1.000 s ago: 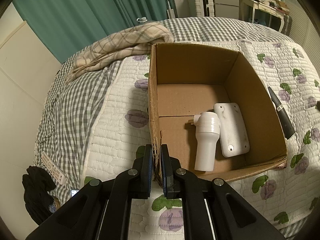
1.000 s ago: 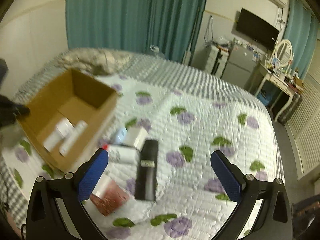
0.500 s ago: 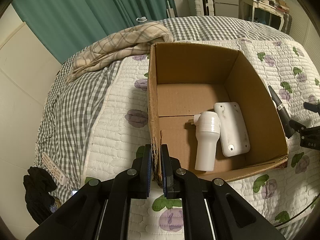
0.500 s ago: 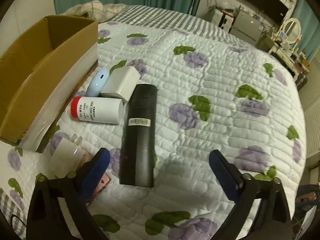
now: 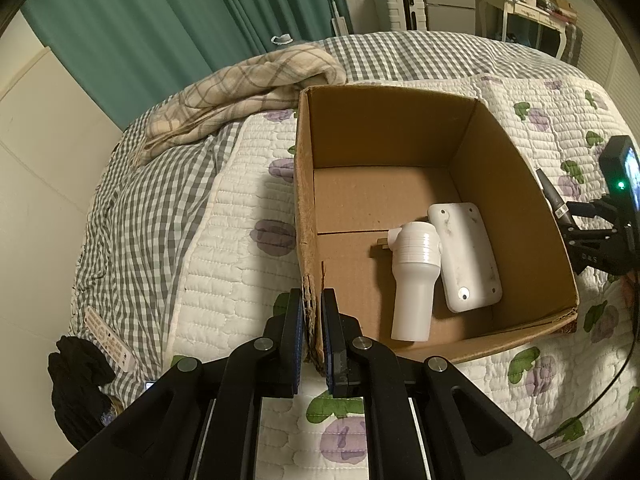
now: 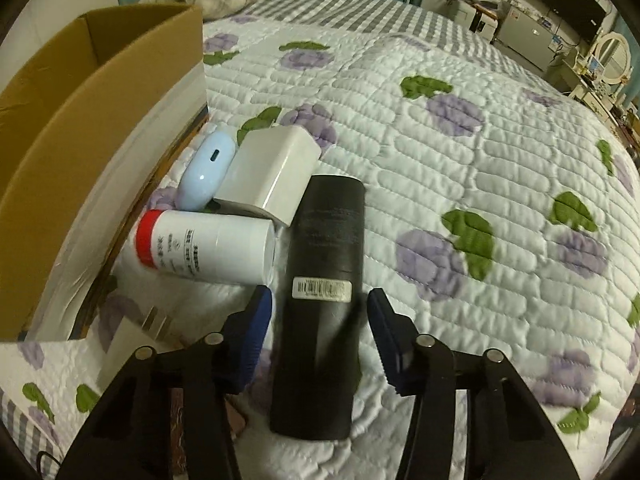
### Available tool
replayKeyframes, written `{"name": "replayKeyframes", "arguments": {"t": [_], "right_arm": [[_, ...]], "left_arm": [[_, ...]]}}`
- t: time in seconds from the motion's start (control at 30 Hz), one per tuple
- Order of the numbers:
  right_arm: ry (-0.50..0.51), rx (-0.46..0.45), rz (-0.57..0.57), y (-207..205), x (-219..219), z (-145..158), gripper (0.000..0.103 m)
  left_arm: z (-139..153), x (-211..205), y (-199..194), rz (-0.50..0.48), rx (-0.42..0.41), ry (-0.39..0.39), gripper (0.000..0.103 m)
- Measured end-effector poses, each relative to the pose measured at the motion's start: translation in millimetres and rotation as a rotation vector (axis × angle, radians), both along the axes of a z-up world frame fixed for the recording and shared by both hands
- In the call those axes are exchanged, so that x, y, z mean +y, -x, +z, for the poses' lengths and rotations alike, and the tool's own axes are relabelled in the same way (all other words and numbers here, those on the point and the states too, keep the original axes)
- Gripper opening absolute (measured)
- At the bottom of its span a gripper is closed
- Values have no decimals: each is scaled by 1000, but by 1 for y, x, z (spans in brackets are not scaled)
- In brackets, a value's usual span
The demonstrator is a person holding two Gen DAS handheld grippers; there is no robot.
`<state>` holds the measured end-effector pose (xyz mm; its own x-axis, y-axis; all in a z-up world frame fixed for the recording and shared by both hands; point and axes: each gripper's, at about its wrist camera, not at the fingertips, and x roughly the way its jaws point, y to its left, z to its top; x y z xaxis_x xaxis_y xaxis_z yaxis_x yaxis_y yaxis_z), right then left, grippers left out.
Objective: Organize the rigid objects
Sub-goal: 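Grasp the black cylinder with the right tool, then place the black cylinder upright in the box and release it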
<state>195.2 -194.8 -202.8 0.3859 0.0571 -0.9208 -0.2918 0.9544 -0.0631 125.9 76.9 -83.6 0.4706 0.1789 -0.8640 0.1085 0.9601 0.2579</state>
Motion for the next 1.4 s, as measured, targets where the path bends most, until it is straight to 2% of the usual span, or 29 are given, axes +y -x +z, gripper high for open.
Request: {"name": "replayKeyframes", "arguments": {"t": [0.17, 0.23, 0.37, 0.6, 0.8, 1.1, 1.23, 1.4], "right_arm": [[-2, 18, -7, -7, 1, -6, 48], [-5, 10, -15, -6, -1, -5, 43], [-28, -10, -28, -5, -9, 4, 42], [-31, -98, -47, 4, -24, 44, 40], [-49, -211, -39, 9, -26, 107, 36], [-124, -343, 75, 30, 23, 177, 36], [-158, -365, 134, 33, 55, 190, 36], [-194, -360, 173, 26, 93, 188, 36]], "left_arm": [[0, 0, 0, -1, 0, -2, 7], [0, 0, 0, -1, 0, -4, 8], [0, 0, -1, -3, 1, -5, 8], [0, 0, -1, -3, 1, -7, 8], [0, 1, -2, -1, 2, -5, 8], [0, 0, -2, -2, 2, -5, 8], [0, 1, -2, -2, 2, -2, 8], [1, 2, -2, -4, 0, -2, 8]]}}
